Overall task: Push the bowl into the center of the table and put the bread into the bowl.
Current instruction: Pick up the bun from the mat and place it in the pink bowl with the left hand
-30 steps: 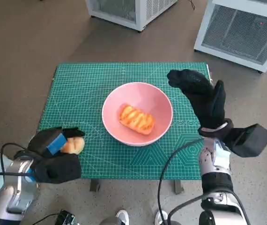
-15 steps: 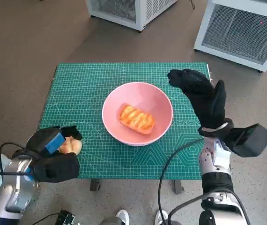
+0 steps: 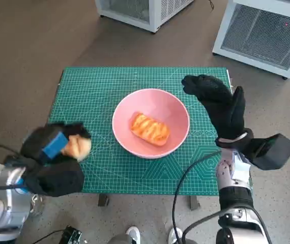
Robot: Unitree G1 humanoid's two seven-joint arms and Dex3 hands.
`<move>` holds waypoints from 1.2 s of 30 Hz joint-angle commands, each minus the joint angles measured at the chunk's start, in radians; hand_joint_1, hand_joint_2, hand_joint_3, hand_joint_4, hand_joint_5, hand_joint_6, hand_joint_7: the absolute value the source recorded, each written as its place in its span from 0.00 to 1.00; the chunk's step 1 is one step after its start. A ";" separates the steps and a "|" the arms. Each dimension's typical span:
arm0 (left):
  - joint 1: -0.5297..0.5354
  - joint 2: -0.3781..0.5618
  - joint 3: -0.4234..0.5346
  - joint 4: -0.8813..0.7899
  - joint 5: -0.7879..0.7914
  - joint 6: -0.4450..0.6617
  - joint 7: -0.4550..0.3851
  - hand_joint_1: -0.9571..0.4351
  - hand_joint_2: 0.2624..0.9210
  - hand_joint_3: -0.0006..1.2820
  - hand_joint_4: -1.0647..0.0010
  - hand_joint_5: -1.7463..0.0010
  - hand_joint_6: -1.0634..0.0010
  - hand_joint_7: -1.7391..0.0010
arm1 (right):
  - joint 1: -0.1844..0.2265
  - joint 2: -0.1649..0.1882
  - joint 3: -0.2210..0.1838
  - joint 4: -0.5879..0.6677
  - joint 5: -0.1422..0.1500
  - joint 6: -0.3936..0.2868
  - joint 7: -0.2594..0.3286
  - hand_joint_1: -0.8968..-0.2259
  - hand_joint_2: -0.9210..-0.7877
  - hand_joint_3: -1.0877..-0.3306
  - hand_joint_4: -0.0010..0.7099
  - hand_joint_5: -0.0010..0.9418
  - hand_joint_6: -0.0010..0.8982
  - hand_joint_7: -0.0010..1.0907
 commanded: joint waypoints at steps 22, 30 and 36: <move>-0.441 -0.164 -0.197 0.068 0.014 -0.100 -0.019 0.69 1.00 0.03 0.30 0.37 0.40 0.33 | 0.012 0.003 0.000 0.024 -0.002 -0.009 0.006 0.28 0.00 0.42 0.25 0.00 0.00 0.51; -0.520 -0.208 -0.279 0.192 0.036 -0.134 -0.029 0.69 1.00 0.03 0.29 0.36 0.40 0.34 | 0.023 0.000 -0.003 0.012 0.002 -0.012 0.005 0.28 0.00 0.42 0.25 0.00 0.00 0.51; -0.540 -0.246 -0.318 0.244 0.043 -0.146 -0.034 0.69 1.00 0.03 0.29 0.37 0.40 0.34 | 0.033 0.000 -0.004 -0.005 0.003 -0.007 -0.003 0.28 0.00 0.41 0.25 0.00 0.00 0.51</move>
